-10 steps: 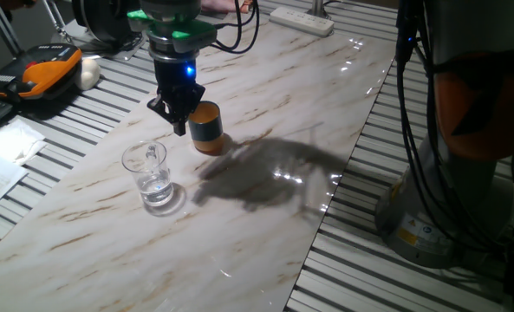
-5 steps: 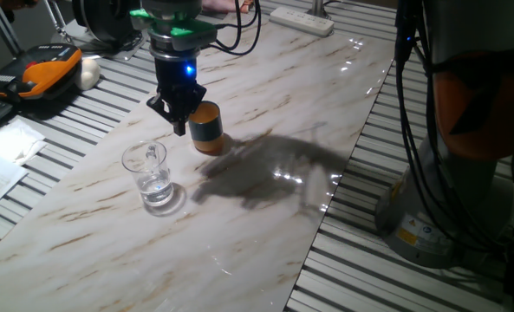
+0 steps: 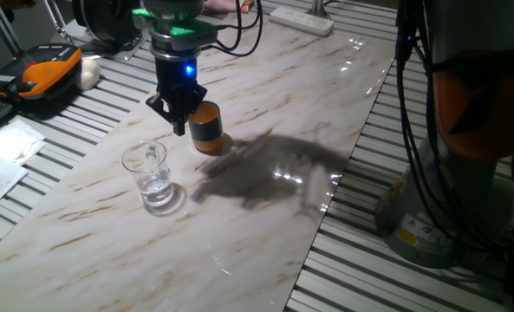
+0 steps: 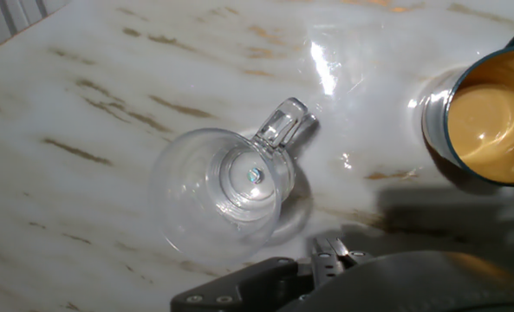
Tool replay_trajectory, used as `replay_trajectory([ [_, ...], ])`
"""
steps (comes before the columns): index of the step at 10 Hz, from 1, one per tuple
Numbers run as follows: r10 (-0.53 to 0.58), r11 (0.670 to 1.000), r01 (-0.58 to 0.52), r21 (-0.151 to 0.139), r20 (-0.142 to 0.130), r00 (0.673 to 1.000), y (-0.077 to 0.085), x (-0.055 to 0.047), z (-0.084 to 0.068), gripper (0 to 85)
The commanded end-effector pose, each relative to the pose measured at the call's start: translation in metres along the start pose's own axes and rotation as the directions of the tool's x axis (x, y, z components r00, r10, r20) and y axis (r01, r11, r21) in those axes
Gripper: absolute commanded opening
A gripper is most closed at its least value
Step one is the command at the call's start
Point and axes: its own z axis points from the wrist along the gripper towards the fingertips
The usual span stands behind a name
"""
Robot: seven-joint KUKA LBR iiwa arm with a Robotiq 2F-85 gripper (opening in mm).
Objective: Pour the water from one cup into another empty cup
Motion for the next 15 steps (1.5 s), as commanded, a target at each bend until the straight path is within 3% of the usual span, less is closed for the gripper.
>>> replay_trajectory([
  [1, -0.002, 1.000, 0.002, 0.006, 0.000, 1.000, 0.003, 0.000, -0.001, 0.0],
  [3, -0.076, 0.995, 0.076, 0.057, 0.001, 0.997, 0.006, -0.002, -0.005, 0.0],
  [4, -0.117, 0.991, 0.117, 0.068, 0.001, 0.993, 0.007, -0.003, -0.005, 0.0],
  [6, -0.174, 0.983, 0.173, 0.065, 0.009, 0.985, 0.006, -0.004, -0.005, 0.0],
  [9, -0.213, 0.977, 0.213, 0.030, 0.007, 0.977, 0.006, -0.009, -0.002, 0.0],
  [15, -0.208, 0.978, 0.208, 0.024, -0.004, 0.978, 0.014, -0.018, -0.005, 0.0],
])
